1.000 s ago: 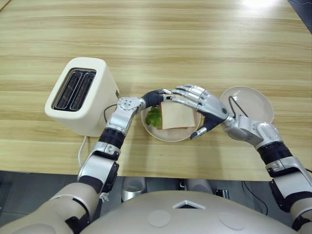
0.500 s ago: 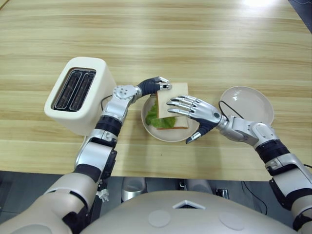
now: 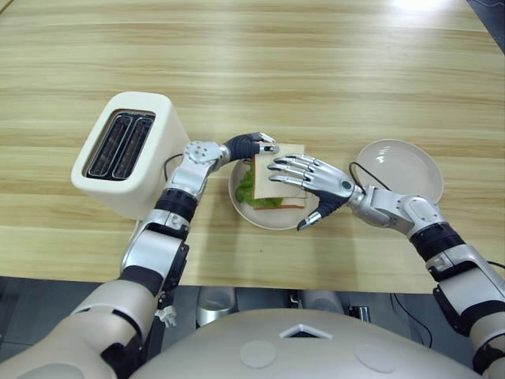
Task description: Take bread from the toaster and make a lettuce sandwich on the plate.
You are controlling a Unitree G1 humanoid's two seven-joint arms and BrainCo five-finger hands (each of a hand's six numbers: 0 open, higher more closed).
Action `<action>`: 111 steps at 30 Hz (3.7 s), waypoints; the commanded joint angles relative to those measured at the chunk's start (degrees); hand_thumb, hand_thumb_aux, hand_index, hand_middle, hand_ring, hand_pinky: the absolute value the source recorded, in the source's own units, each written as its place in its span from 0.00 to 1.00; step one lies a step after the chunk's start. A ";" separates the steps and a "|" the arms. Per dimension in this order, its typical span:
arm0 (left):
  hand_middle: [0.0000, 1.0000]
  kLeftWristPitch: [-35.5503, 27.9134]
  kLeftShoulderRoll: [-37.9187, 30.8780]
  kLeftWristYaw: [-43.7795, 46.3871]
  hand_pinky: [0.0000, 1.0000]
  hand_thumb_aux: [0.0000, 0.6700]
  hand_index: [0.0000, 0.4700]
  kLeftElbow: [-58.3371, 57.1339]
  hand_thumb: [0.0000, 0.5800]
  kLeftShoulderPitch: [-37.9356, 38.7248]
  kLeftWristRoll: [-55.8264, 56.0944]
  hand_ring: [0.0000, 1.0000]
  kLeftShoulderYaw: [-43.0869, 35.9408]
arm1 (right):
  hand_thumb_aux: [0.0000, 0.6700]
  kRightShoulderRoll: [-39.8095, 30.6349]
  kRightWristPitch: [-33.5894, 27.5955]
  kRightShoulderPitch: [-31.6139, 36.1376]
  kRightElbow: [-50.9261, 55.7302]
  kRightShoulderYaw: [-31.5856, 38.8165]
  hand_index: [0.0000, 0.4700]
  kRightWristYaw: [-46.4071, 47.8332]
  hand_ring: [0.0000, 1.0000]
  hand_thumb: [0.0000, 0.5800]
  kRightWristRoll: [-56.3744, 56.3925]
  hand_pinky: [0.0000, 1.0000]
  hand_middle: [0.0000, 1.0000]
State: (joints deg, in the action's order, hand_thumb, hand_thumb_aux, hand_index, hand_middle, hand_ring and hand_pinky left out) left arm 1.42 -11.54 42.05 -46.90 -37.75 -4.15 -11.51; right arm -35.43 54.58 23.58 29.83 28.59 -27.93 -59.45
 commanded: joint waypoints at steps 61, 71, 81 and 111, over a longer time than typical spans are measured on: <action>1.00 -0.36 -16.91 -32.91 1.00 1.00 0.98 70.14 1.00 40.84 -1.20 1.00 17.99 | 1.00 -1.98 4.43 -12.05 -7.36 -11.87 0.98 42.11 1.00 1.00 68.53 1.00 1.00; 1.00 7.75 -24.08 -17.33 1.00 1.00 0.98 69.33 1.00 57.98 -9.69 1.00 1.24 | 1.00 -6.08 4.12 -20.61 -5.67 -8.55 0.98 55.54 1.00 1.00 51.69 1.00 1.00; 1.00 11.20 -21.93 -19.34 1.00 1.00 0.98 55.96 1.00 54.66 -28.77 1.00 -13.89 | 1.00 -5.02 0.87 -20.46 -3.81 -6.32 0.98 54.10 1.00 1.00 34.17 1.00 1.00; 1.00 15.94 -6.24 -41.31 1.00 1.00 0.98 -0.19 1.00 15.24 -30.90 1.00 -14.87 | 1.00 14.44 -8.24 15.76 36.31 0.13 0.98 30.61 1.00 1.00 18.32 1.00 1.00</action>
State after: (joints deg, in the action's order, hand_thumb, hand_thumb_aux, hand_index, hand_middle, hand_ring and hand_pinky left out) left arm 18.10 -18.15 1.08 -41.10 -22.21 -35.06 -26.12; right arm -22.16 47.39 37.39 62.69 28.42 4.57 -41.37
